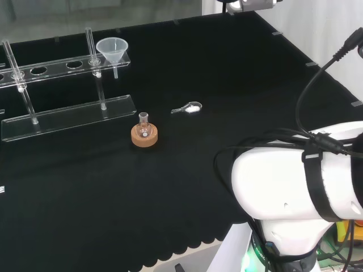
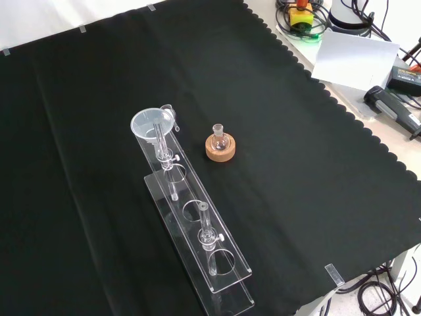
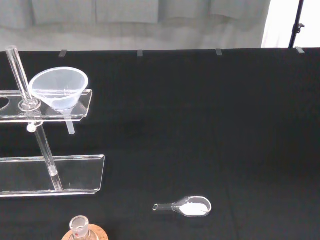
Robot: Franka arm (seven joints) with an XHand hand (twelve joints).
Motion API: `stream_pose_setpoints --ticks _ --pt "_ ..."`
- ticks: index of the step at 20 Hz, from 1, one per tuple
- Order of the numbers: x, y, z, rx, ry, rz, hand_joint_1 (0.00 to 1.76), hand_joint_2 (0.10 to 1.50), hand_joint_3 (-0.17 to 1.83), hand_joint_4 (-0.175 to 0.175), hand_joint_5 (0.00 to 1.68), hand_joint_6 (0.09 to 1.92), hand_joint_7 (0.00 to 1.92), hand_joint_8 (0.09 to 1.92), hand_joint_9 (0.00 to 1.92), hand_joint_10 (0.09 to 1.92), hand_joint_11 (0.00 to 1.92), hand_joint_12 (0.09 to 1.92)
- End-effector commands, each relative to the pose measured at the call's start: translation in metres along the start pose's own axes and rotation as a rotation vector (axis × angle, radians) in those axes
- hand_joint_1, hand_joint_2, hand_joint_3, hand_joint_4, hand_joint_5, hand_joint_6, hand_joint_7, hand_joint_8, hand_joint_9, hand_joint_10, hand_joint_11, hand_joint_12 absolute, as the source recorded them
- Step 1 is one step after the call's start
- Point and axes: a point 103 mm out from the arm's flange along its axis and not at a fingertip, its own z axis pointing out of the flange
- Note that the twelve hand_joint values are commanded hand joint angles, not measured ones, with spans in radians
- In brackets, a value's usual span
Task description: Pick up the funnel from the transparent funnel stand.
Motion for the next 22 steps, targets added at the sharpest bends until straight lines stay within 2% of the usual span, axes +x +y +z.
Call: stream_pose_setpoints --ticks 1,4,11,19,22 --pt "0.000 0.000 0.000 -0.007 -0.007 0.001 0.06 0.66 0.48 0.119 0.00 0.09 0.03 0.45 0.00 0.59 0.00 1.41" --pt "0.000 0.000 0.000 -0.002 -0.005 0.002 0.05 0.69 0.42 0.119 0.00 0.09 0.03 0.43 0.00 0.58 0.00 1.45" --pt "0.000 0.009 0.002 -0.008 0.013 0.010 0.05 0.70 0.40 0.119 0.00 0.09 0.03 0.43 0.00 0.58 0.00 1.45" --pt "0.002 0.036 0.013 -0.023 0.032 0.008 0.06 0.70 0.36 0.116 0.00 0.09 0.03 0.41 0.00 0.61 0.00 1.48" --pt "0.006 0.048 0.019 0.002 0.034 -0.006 0.10 0.67 0.33 0.113 0.00 0.09 0.01 0.39 0.00 0.58 0.00 1.48"
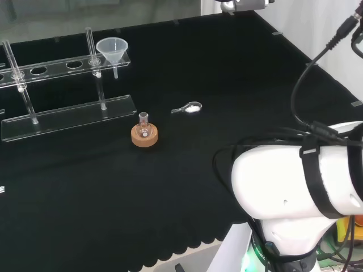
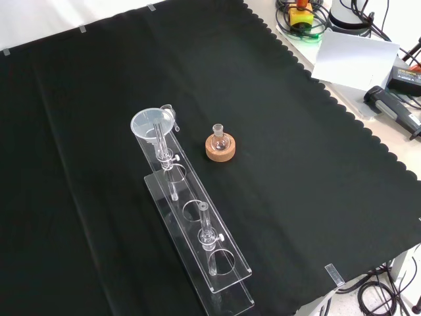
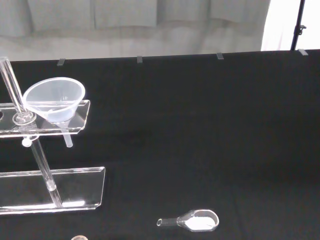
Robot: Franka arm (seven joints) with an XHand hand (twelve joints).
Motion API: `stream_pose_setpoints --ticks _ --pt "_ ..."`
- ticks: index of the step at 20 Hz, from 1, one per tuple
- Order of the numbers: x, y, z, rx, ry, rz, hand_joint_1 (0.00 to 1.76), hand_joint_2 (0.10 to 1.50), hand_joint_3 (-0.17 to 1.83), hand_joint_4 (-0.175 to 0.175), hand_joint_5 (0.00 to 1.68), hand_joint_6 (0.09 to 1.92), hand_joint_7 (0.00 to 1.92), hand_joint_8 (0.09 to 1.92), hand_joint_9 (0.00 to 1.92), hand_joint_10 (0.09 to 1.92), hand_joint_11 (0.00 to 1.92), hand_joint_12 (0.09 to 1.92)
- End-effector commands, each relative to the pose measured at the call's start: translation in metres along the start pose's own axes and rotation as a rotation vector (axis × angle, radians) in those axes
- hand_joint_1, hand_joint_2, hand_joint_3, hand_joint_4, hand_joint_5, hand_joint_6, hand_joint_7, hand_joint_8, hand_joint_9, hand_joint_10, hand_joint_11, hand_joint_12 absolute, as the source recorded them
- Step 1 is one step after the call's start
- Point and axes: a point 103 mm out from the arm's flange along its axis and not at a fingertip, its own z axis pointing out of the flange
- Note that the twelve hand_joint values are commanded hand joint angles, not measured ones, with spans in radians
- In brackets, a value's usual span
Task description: Pick up the funnel from the transparent funnel stand.
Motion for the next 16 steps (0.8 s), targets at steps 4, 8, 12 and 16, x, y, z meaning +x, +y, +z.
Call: stream_pose_setpoints --ticks 4,8,12,16 --pt "0.013 0.036 0.019 0.046 0.007 -0.035 0.16 0.63 0.23 0.108 0.00 0.09 0.00 0.09 0.00 0.09 0.00 1.19" --pt "0.021 0.052 0.029 0.047 0.014 -0.050 0.22 0.63 0.13 0.103 0.00 0.09 0.00 0.09 0.00 0.09 0.00 0.79" --pt "0.029 0.067 0.041 0.016 0.050 -0.067 0.23 0.64 0.06 0.100 0.00 0.09 0.00 0.09 0.00 0.09 0.00 0.29" --pt "0.039 0.084 0.053 0.006 0.067 -0.079 0.24 0.64 0.03 0.102 0.00 0.09 0.00 0.09 0.00 0.09 0.00 0.09"
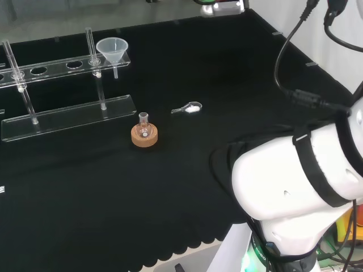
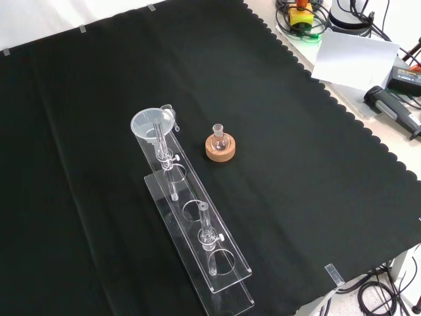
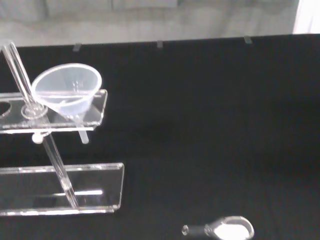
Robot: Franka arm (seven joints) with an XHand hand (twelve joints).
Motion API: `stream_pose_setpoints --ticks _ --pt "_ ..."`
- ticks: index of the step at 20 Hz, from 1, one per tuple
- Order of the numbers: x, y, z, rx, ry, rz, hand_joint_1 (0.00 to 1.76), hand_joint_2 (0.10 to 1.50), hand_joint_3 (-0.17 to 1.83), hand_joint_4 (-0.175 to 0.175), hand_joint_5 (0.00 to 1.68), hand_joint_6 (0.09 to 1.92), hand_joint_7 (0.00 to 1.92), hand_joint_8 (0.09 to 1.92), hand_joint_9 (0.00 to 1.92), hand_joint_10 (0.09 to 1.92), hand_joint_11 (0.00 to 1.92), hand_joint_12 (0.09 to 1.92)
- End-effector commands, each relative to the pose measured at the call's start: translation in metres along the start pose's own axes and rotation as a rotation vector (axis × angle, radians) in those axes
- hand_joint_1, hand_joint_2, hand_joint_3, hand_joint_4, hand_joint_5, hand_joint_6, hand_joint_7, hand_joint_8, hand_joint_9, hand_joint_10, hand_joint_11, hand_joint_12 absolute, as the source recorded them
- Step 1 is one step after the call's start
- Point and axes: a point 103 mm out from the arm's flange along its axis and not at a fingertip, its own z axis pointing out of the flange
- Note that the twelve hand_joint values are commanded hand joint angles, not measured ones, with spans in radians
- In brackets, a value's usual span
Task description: Pick up the funnel from the transparent funnel stand.
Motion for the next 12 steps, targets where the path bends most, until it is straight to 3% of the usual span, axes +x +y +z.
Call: stream_pose_setpoints --ticks 1,12 --pt "0.017 0.031 0.018 -0.034 0.043 -0.033 0.24 0.64 0.03 0.102 0.00 0.09 0.00 0.09 0.00 0.09 0.00 0.09" --pt "0.044 0.076 0.047 0.016 0.075 -0.063 0.24 0.63 0.02 0.098 0.00 0.09 0.00 0.09 0.00 0.09 0.00 0.09"
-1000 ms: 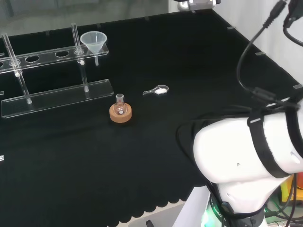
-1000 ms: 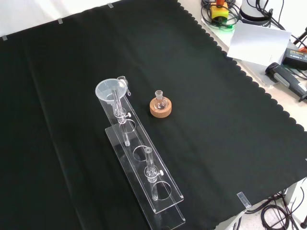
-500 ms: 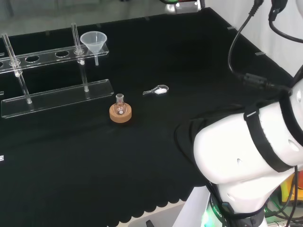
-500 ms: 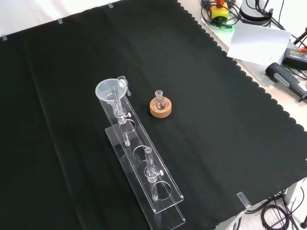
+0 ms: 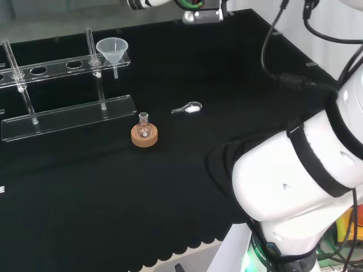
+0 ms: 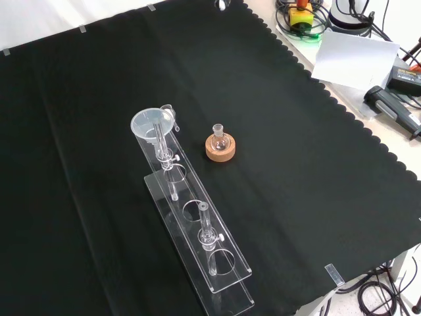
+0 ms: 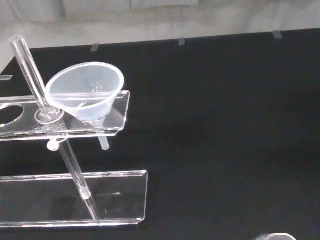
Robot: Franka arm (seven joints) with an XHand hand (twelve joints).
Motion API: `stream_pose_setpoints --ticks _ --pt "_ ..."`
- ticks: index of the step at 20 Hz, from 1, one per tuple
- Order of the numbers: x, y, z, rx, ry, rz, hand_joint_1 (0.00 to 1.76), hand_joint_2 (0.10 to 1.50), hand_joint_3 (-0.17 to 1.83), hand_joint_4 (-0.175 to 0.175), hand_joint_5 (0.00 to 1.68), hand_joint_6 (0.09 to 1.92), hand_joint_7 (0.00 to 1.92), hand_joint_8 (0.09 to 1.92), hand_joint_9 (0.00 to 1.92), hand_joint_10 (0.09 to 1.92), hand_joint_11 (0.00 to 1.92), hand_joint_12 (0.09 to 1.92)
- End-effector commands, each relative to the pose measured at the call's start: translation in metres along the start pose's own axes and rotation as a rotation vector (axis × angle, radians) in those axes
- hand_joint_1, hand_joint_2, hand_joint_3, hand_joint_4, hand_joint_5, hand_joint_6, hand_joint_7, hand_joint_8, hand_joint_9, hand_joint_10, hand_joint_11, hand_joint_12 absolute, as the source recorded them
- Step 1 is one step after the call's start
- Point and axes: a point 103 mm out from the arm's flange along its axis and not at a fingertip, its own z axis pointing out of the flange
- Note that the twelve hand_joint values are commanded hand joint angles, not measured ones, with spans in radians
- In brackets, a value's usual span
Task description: Pick up the funnel from the transparent funnel stand.
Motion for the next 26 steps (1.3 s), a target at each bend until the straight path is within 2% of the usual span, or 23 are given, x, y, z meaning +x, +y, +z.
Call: stream_pose_setpoints --ticks 1,9,26 --pt "0.022 0.034 0.014 0.006 0.030 -0.033 0.23 0.63 0.02 0.097 0.00 0.09 0.00 0.09 0.00 0.09 0.00 0.09" --pt "0.046 0.055 0.025 0.042 0.046 -0.072 0.23 0.62 0.02 0.090 0.00 0.09 0.00 0.09 0.00 0.09 0.00 0.09" --pt "0.069 0.091 0.074 0.155 0.063 -0.082 0.22 0.62 0.01 0.077 0.00 0.09 0.00 0.09 0.00 0.09 0.00 0.09"
